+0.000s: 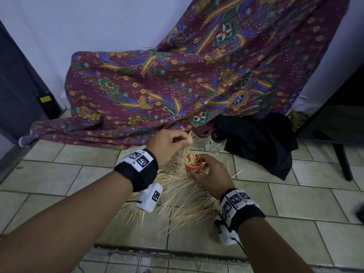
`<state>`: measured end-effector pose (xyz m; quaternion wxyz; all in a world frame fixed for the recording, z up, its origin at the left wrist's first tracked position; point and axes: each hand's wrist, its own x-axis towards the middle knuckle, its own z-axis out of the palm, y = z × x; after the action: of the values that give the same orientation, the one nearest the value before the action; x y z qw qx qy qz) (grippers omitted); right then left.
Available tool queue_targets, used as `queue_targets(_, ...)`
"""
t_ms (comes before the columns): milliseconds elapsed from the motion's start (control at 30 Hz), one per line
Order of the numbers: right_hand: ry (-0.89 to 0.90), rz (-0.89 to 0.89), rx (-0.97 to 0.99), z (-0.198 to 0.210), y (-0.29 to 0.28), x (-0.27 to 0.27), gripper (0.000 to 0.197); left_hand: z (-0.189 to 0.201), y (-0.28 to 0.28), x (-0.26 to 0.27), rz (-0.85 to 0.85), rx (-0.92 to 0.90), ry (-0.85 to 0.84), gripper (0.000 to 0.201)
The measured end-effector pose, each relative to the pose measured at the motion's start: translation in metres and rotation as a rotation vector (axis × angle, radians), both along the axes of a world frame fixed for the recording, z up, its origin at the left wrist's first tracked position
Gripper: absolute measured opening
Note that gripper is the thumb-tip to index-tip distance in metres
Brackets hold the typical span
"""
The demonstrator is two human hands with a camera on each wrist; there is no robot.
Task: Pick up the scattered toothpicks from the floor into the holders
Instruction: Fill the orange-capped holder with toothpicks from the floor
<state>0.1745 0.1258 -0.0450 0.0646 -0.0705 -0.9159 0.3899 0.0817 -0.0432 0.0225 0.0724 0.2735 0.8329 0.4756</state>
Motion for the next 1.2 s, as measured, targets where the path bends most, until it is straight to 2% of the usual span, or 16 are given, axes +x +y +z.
queue_targets(100,-0.008,0.003,0.008,-0.001,0.001,-0.001,0.050,-0.001,0.004,0.002,-0.031,0.036,-0.028,0.013)
queue_targets(400,0.000,0.006,0.025,-0.003,0.002,-0.003,0.050,-0.017,0.012,0.007,-0.085,-0.033,-0.122,0.007)
queue_targets(533,-0.001,0.004,0.018,-0.003,0.002,-0.002,0.049,-0.023,0.011,0.003,-0.087,-0.070,-0.132,0.013)
queue_targets(800,0.007,0.014,-0.030,0.001,0.003,0.000,0.051,-0.004,-0.001,-0.001,-0.103,-0.114,-0.030,0.012)
queue_targets(967,0.012,0.023,-0.004,0.001,0.003,0.000,0.049,-0.003,0.004,0.002,-0.145,-0.259,0.078,0.009)
queue_targets(1200,0.012,0.019,-0.009,0.000,0.003,0.000,0.050,0.000,0.001,0.003,-0.155,-0.206,0.156,0.012)
